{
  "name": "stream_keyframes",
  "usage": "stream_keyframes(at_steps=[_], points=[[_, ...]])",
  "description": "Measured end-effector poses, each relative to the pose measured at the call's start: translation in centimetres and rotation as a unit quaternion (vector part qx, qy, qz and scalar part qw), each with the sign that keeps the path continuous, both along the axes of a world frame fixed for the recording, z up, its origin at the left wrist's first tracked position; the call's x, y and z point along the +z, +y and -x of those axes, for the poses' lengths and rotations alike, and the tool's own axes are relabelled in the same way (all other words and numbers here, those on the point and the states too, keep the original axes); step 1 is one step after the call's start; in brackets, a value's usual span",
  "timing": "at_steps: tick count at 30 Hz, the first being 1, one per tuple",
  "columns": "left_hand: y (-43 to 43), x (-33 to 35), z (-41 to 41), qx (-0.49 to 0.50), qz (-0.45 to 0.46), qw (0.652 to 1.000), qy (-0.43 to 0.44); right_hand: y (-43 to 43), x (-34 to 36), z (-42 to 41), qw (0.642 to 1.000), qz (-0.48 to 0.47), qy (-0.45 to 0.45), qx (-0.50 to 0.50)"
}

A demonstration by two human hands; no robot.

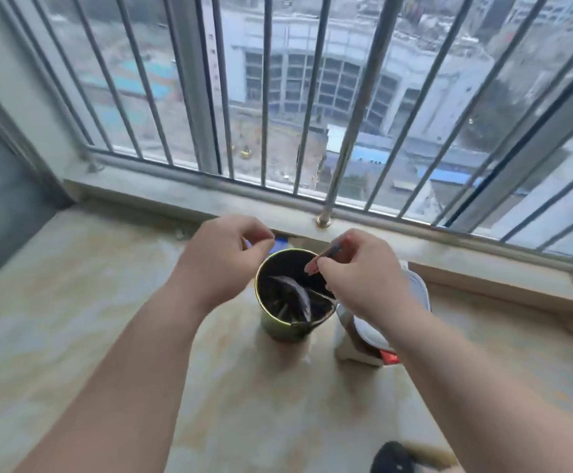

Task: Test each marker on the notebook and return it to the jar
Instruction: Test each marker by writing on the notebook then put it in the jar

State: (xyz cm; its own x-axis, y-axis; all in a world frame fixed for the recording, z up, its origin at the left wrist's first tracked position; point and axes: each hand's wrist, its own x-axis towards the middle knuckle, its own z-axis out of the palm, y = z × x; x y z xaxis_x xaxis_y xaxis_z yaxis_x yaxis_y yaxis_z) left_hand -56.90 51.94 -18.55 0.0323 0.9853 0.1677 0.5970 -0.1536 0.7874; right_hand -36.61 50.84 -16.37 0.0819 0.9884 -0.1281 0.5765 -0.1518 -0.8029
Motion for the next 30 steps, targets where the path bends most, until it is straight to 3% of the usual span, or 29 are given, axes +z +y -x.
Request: stream_keyframes(at_steps=[7, 15, 22, 30], points=[[0.5, -1.2, 0.1, 0.015, 0.026, 0.999, -0.015, 3.5, -4.0, 0.4, 0.995, 0.047, 0.056, -0.062], [1.0, 0.2, -2.7, -0.013, 0.023, 1.000, 0.003, 3.0, -1.9, -2.6, 0.994, 0.035, 0.056, -0.083], [0.2, 5.5, -12.1, -0.125, -0.024, 0.992, -0.002, -1.9, 5.8, -10.4, 0.993, -0.018, -0.036, -0.107], [-8.3, 12.3, -28.5, -0.325, -0.091, 0.941, -0.021, -17.1, 14.6, -23.8, 0.951, -0.047, -0.144, -0.268]])
